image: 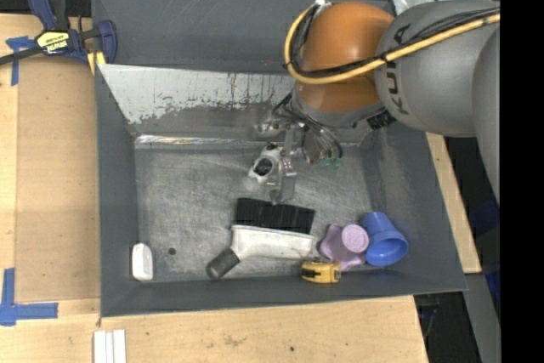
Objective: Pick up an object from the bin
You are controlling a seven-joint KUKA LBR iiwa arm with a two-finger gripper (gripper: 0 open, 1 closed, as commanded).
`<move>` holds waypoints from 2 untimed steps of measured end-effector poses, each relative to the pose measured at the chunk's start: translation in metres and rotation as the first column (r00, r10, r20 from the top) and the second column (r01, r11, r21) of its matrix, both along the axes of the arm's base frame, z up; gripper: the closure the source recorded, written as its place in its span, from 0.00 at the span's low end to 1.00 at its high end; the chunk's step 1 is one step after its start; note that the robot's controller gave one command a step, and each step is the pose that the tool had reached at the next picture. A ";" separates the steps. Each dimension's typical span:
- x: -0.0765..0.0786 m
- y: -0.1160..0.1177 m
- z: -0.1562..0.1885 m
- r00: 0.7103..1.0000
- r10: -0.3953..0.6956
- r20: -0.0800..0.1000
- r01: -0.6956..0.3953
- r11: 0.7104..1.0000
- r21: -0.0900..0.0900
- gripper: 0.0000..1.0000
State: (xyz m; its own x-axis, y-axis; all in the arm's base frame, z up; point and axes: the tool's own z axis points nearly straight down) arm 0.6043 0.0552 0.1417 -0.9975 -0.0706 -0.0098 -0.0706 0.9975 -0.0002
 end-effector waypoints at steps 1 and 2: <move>-0.003 -0.001 -0.049 0.997 0.080 -0.010 -0.080 0.997 0.000 0.00; 0.004 -0.013 -0.059 0.996 -0.090 -0.005 0.090 0.996 0.001 0.00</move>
Offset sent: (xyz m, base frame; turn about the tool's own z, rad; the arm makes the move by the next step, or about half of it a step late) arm 0.0068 -0.0212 -0.0660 0.1486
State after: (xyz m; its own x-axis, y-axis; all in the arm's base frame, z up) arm 0.6082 0.0418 0.0830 -0.9998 0.0199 -0.0047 0.0199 0.9998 0.0013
